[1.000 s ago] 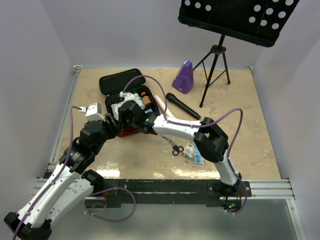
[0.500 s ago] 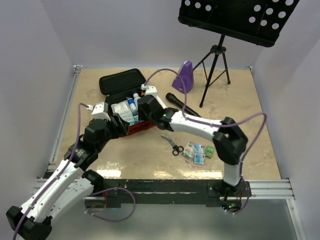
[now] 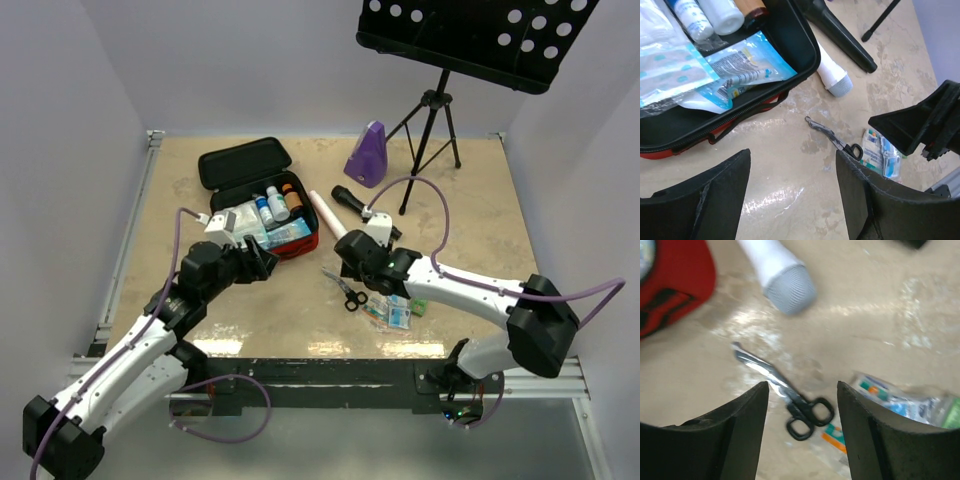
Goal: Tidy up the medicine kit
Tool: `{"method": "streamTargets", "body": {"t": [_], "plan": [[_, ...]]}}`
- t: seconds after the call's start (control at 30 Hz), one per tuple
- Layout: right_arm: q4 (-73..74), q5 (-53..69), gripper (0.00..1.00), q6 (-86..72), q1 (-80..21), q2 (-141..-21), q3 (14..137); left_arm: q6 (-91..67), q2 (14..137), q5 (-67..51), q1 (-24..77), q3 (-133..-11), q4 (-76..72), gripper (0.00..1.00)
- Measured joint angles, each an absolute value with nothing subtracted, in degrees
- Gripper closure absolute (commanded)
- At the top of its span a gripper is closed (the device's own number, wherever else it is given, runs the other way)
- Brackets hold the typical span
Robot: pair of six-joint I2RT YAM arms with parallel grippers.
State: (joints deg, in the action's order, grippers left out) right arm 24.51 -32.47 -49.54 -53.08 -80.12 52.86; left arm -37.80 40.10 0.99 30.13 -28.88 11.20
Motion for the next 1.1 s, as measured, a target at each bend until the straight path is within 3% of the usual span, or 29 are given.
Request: {"method": "streamTargets", "body": {"t": [0.37,0.8,0.97,1.1], "plan": [[42.1,-37.4,0.39,-62.2,-53.1,-78.0,52.1,-43.1,43.7,-3.5,30.1,-23.6,4.5,0.30],[43.2,-35.2,0.50,-62.1,-53.2,-86.0,51.2,-48.0,44.2,-7.1,30.2,-18.7,-3.0,0.32],[43.0,-34.9,0.59,-61.9,-53.6,-87.5,50.6,-47.9,40.9,-6.8,30.3,-18.7,-2.9,0.33],[42.9,-34.8,0.75,-61.5,-53.7,-87.4,50.4,-47.5,39.6,-6.1,30.4,-18.7,-2.1,0.33]]}}
